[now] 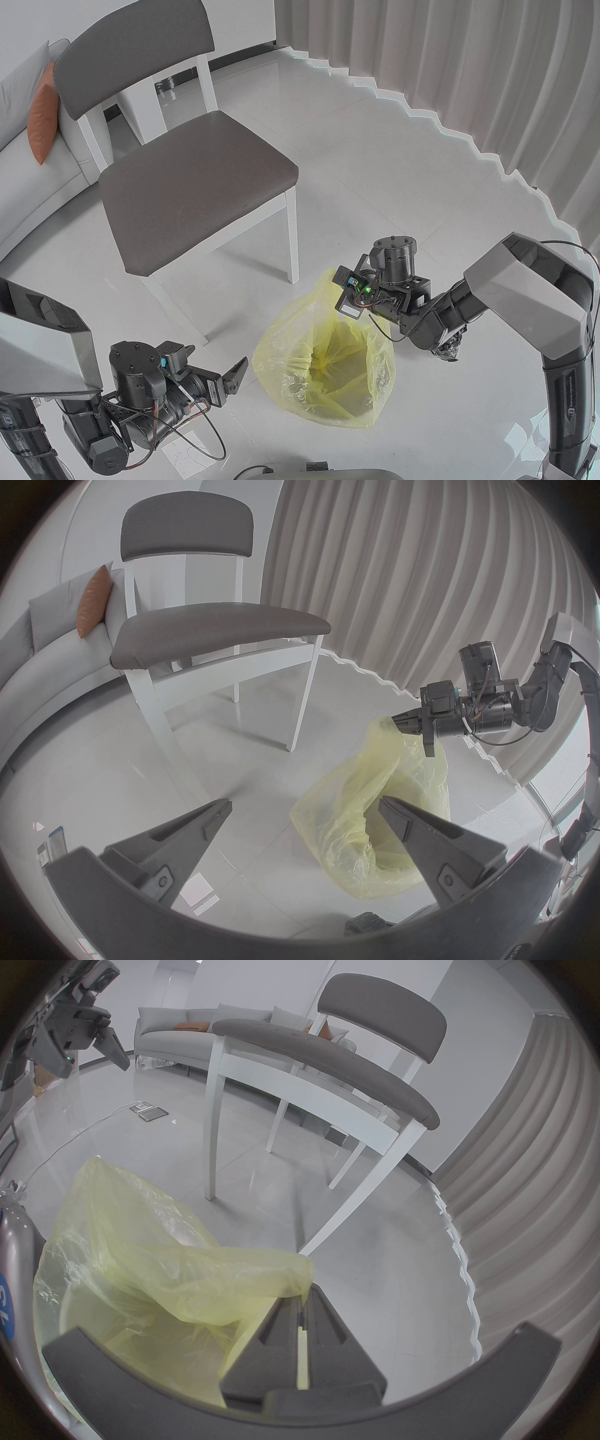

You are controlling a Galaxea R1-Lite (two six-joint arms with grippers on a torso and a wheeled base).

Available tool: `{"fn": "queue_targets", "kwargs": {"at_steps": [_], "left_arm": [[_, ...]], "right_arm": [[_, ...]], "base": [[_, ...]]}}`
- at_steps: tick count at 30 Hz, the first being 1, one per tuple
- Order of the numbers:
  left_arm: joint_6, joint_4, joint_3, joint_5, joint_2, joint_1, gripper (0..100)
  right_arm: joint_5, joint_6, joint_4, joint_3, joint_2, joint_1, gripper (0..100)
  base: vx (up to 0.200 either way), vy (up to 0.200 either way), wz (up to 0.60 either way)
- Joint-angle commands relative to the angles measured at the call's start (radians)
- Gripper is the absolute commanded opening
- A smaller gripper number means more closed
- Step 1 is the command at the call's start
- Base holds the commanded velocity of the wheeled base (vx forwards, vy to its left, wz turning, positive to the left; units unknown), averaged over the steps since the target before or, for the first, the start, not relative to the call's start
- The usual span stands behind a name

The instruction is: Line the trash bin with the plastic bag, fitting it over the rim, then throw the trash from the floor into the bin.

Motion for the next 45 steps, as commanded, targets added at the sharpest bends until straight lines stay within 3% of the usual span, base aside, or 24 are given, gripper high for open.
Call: {"fn": "queue_targets", "kwargs": {"at_steps": [1,11,14,15,23,30,35,40,45], "left_arm": [[-0.001,-0.018,0.004,0.002,-0.002,-0.002,100],[-0.001,-0.018,0.014,0.013,0.008,-0.009,100],[-0.025,-0.018,0.002,0.014,0.034,-0.049,100],[-0.025,-0.018,-0.004,0.014,0.044,-0.058,100],[-0.008,-0.018,-0.148,0.017,0.115,-0.088,100],[0.012,0.047,-0.252,-0.027,0.190,-0.074,100],[0.038,0.125,-0.334,-0.061,0.255,-0.014,100],[0.047,0.212,-0.438,-0.089,0.313,0.032,100],[0.041,0.280,-0.498,-0.145,0.348,0.055,100]], "right_arm": [[0.005,0.005,0.015,-0.080,0.130,-0.016,0],[0.003,0.008,0.018,-0.105,0.199,-0.030,0],[0.006,0.019,0.016,-0.086,0.154,-0.039,0],[0.008,0.022,0.016,-0.085,0.137,-0.039,100],[0.026,0.100,0.012,0.006,0.004,-0.077,100],[0.068,0.418,0.021,0.125,-0.143,-0.103,100],[0.066,0.559,0.087,0.181,-0.194,-0.099,100],[0.064,0.650,0.167,0.257,-0.225,-0.099,100],[0.061,0.676,0.202,0.351,-0.245,-0.100,100]], "base": [[0.000,0.000,0.00],[0.000,0.000,0.00],[0.000,0.000,0.00],[0.000,0.000,0.00],[0.000,0.000,0.00],[0.000,0.000,0.00],[0.000,0.000,0.00],[0.000,0.000,0.00],[0.000,0.000,0.00]]}}
